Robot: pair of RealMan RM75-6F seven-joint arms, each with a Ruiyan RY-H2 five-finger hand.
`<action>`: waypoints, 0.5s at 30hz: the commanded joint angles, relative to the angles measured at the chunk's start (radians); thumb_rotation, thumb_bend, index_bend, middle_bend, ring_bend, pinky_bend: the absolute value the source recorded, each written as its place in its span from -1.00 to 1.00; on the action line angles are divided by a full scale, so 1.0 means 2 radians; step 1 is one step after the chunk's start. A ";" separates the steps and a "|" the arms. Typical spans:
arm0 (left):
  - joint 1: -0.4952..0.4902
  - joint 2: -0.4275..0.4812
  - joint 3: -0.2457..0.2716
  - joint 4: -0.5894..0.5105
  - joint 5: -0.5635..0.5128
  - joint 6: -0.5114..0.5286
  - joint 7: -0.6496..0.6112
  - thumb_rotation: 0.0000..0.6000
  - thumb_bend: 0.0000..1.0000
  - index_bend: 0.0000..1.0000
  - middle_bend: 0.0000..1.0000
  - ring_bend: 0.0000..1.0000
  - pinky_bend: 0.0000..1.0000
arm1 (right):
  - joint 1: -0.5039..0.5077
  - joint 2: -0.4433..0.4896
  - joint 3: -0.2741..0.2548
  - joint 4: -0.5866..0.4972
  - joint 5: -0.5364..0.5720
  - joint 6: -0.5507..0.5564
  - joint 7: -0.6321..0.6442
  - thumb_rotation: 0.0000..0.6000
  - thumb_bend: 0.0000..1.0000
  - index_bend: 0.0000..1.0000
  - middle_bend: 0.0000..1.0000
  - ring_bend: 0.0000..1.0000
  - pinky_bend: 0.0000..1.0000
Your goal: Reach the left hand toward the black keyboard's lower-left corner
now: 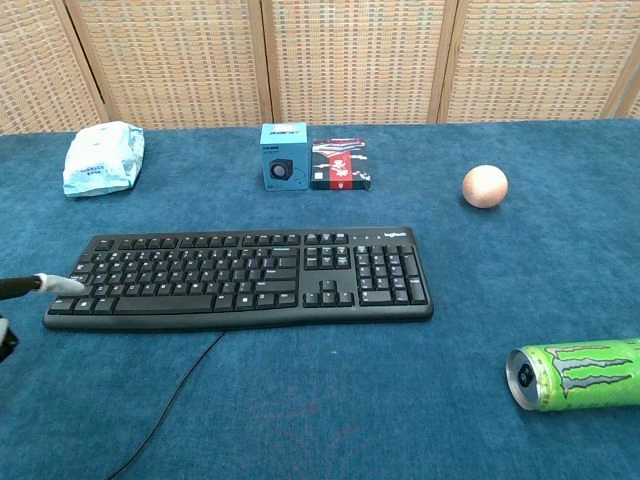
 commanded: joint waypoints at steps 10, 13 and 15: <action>-0.022 -0.034 -0.005 0.007 -0.059 0.014 0.054 1.00 0.81 -1.00 0.63 0.79 0.80 | 0.001 0.001 0.000 0.002 0.002 -0.005 0.003 1.00 -1.00 -1.00 -1.00 -1.00 -1.00; -0.022 -0.038 -0.003 0.010 -0.066 0.022 0.061 1.00 0.81 -1.00 0.63 0.79 0.80 | 0.002 0.001 0.000 0.002 0.005 -0.008 0.003 1.00 -1.00 -1.00 -1.00 -1.00 -1.00; -0.023 -0.040 -0.002 0.012 -0.072 0.022 0.061 1.00 0.81 -1.00 0.63 0.79 0.80 | 0.002 0.001 0.000 0.002 0.005 -0.010 0.001 1.00 -1.00 -1.00 -1.00 -1.00 -1.00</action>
